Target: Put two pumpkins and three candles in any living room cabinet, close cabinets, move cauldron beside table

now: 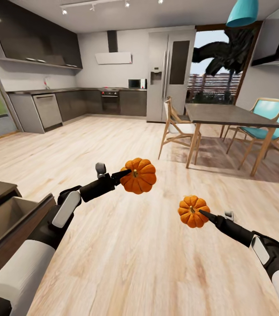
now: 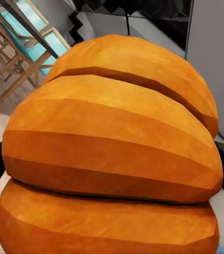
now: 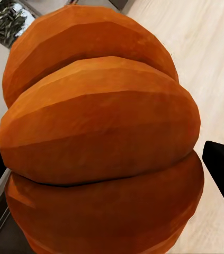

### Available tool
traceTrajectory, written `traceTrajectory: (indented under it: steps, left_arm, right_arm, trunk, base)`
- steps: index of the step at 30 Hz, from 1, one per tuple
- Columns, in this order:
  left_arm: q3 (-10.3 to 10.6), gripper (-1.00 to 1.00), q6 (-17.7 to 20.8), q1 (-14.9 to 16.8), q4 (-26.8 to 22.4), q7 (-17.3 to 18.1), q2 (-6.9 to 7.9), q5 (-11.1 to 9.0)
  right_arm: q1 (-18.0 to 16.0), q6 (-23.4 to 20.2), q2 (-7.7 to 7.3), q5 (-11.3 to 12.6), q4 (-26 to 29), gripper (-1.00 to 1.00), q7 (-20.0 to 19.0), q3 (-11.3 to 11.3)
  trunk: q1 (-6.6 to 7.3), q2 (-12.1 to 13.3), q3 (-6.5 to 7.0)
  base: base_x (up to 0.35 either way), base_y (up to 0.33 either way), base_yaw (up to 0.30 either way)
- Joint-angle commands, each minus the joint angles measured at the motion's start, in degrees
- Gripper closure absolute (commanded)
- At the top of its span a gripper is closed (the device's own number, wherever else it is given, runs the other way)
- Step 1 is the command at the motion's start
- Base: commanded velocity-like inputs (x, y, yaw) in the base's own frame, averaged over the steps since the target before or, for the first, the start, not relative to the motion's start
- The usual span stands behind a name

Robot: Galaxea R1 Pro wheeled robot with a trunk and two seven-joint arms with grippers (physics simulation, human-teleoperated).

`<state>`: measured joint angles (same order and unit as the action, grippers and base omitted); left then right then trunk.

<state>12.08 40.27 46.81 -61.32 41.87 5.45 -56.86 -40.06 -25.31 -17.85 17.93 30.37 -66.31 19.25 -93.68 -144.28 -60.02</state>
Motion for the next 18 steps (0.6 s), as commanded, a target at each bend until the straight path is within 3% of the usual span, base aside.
traceTrajectory:
  steps: [1,11,18]
  left_arm:
    - [-0.04,1.0,0.16,-0.02,-0.01,0.05,-0.01,-0.45]
    - [-0.12,1.0,0.16,-0.05,1.37,0.14,0.0,-0.53]
    - [-0.2,1.0,0.14,-0.05,3.1,0.58,0.01,-0.99]
  right_arm:
    - [-0.01,-0.09,0.0,0.18,0.04,1.0,0.04,0.09]
    - [-0.01,-0.09,0.0,0.18,0.02,1.0,0.04,0.09]
    - [-0.01,-0.09,0.0,0.18,-0.03,1.0,0.05,0.09]
  trunk:
    - [0.0,0.0,0.01]
    - [0.0,0.0,0.01]
    - [0.0,0.0,0.01]
  base:
    - [0.221,-0.251,0.283]
    - [0.217,-0.253,0.283]
    - [0.03,-0.039,0.283]
